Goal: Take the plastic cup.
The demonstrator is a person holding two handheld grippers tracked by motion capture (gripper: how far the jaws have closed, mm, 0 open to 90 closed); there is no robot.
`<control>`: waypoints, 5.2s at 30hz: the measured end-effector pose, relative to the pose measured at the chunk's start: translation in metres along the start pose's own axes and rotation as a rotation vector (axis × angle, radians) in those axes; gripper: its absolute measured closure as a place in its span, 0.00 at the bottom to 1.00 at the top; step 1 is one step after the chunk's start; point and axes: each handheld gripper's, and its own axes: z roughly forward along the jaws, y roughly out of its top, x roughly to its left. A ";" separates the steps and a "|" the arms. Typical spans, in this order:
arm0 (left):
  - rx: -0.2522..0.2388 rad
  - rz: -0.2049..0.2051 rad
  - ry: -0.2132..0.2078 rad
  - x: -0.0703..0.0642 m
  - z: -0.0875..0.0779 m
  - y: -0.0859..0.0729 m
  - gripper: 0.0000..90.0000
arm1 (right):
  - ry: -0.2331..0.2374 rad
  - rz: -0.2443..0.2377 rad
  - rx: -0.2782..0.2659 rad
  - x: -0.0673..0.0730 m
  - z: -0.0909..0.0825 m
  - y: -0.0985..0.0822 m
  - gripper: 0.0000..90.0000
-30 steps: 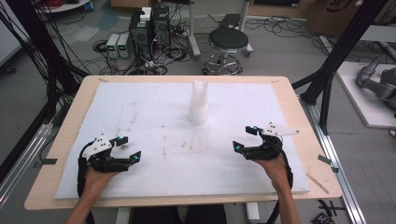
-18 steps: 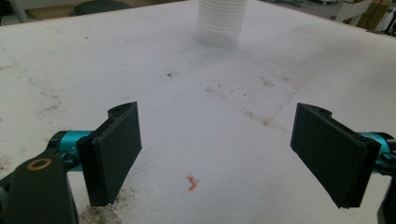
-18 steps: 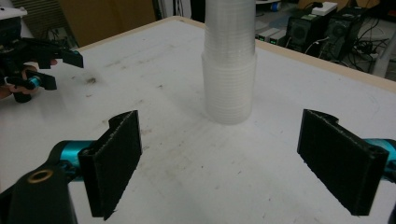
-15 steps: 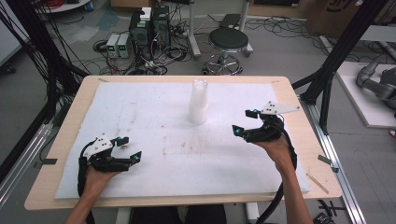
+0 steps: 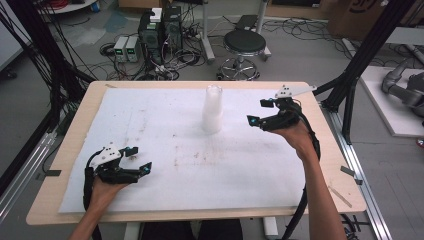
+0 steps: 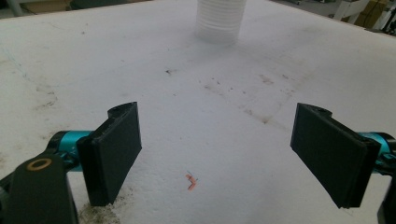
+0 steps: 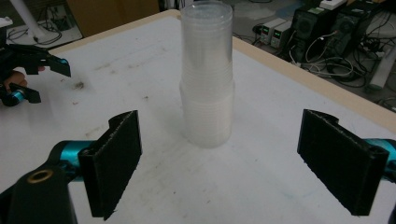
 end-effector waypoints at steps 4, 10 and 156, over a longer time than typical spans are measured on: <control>0.000 0.001 0.001 0.000 0.000 0.000 0.18 | 0.014 -0.014 0.015 -0.007 0.008 0.012 0.15; 0.001 -0.001 -0.003 0.001 0.000 0.000 0.18 | 0.055 -0.024 0.017 -0.024 0.029 0.031 0.15; 0.008 -0.011 -0.001 0.002 0.001 0.000 0.18 | 0.179 -0.075 -0.010 -0.014 0.109 0.108 0.40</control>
